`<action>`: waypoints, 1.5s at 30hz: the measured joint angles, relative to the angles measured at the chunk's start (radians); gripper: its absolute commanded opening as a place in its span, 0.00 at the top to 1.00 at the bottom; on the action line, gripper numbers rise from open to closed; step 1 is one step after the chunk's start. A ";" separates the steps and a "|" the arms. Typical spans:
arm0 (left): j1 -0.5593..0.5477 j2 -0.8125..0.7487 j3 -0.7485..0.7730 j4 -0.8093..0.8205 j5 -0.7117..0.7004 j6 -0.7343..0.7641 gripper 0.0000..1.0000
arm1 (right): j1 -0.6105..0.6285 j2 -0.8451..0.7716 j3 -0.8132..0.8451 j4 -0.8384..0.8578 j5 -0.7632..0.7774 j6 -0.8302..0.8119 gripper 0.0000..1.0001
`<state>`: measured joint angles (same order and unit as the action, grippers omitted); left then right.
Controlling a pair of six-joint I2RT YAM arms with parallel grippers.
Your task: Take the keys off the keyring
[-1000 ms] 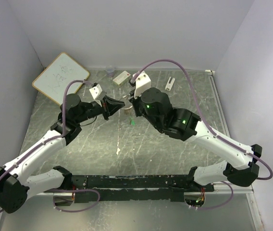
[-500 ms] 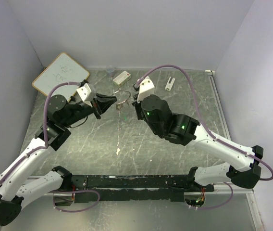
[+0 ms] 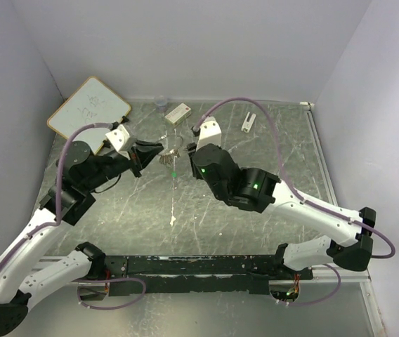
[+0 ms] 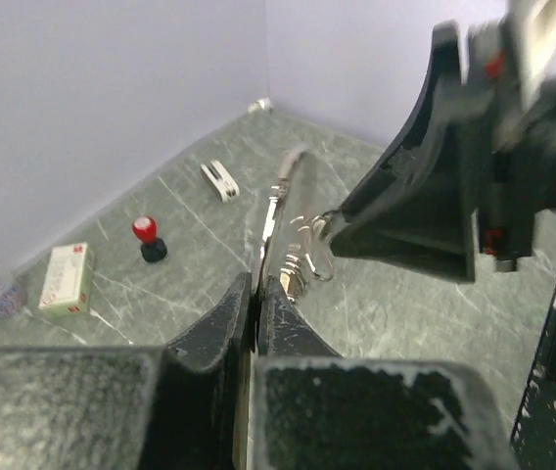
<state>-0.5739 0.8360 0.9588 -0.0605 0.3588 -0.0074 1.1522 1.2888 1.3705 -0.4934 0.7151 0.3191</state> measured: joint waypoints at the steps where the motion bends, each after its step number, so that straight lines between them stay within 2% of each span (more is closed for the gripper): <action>1: 0.001 -0.006 0.000 0.000 -0.001 0.000 0.93 | -0.002 0.006 -0.001 -0.019 0.024 0.008 0.41; 2: 0.003 -0.016 0.001 0.013 -0.006 -0.002 0.93 | -0.011 0.009 -0.008 -0.060 0.053 0.010 0.37; 3: 0.007 -0.029 0.007 0.027 -0.009 -0.006 0.93 | -0.023 0.010 -0.021 -0.090 0.074 0.011 0.26; 4: 0.010 -0.036 0.019 0.039 -0.009 -0.009 0.93 | -0.033 0.010 -0.032 -0.113 0.089 0.009 0.20; 5: 0.010 -0.036 0.035 0.049 -0.008 -0.011 0.93 | -0.040 0.010 -0.042 -0.127 0.101 0.009 0.19; 9: 0.010 0.001 0.118 0.050 -0.035 -0.007 0.93 | -0.042 0.003 -0.053 -0.137 0.116 -0.013 0.19; 13: 0.010 0.044 0.146 0.031 -0.048 0.000 0.93 | -0.040 -0.047 -0.082 -0.089 0.110 -0.040 0.24; 20: 0.010 0.124 0.158 -0.048 -0.016 0.001 0.93 | -0.040 -0.177 -0.161 0.073 0.052 -0.100 0.34; 25: 0.010 0.115 0.158 -0.058 0.011 -0.008 0.93 | -0.040 -0.263 -0.258 0.224 -0.026 -0.151 0.42; 27: 0.010 0.106 0.158 -0.051 0.029 -0.015 0.93 | -0.040 -0.286 -0.300 0.287 -0.054 -0.172 0.42; 33: 0.010 0.107 0.170 -0.048 0.096 -0.031 0.93 | -0.040 -0.304 -0.417 0.451 -0.131 -0.216 0.33; 45: 0.010 0.093 0.195 -0.049 0.177 -0.061 0.93 | -0.040 -0.309 -0.501 0.669 -0.233 -0.256 0.30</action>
<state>-0.5636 0.9291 1.1542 -0.1097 0.5362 -0.0685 1.1122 0.9798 0.8692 0.1761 0.4816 0.0628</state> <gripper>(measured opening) 0.095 0.696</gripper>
